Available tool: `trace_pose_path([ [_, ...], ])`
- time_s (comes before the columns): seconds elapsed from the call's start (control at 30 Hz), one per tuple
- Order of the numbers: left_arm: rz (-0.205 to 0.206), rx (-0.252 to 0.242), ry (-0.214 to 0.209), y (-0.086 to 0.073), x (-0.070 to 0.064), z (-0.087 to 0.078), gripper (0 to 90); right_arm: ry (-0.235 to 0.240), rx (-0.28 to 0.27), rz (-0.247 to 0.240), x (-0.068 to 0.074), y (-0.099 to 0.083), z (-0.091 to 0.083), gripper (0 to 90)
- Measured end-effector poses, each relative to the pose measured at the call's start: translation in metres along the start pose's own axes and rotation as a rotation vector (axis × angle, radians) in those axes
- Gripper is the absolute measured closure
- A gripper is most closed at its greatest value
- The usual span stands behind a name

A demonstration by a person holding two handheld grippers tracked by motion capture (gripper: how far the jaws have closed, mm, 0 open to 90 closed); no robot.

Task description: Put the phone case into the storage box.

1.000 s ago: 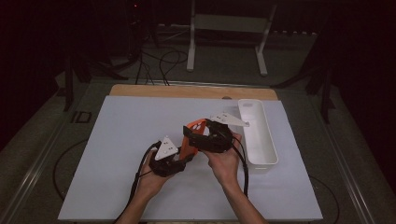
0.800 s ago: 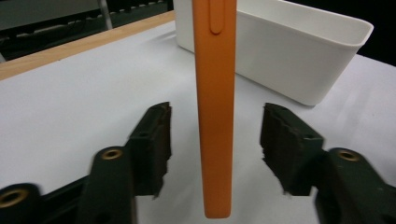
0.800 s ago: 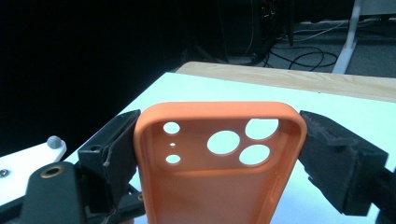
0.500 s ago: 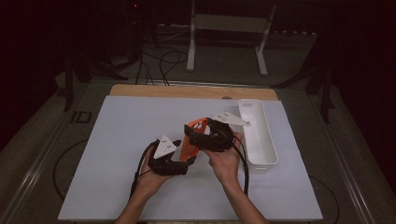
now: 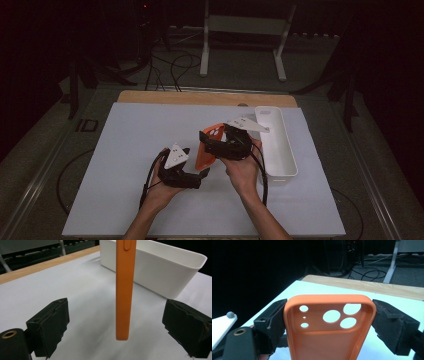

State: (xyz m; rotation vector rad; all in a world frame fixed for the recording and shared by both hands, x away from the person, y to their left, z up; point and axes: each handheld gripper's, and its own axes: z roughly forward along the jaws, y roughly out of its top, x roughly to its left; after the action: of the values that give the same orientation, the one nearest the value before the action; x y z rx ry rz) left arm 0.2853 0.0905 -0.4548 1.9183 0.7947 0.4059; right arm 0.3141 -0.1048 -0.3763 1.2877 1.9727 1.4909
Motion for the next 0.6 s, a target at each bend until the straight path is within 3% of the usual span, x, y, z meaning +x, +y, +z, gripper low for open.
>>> trace_pose_path([
  [0.6, -0.014, -0.011, 0.007, 0.001, 0.008, -0.006, 3.8, -0.048, 0.000, -0.042, -0.007, 0.013, 0.003, 16.8],
])
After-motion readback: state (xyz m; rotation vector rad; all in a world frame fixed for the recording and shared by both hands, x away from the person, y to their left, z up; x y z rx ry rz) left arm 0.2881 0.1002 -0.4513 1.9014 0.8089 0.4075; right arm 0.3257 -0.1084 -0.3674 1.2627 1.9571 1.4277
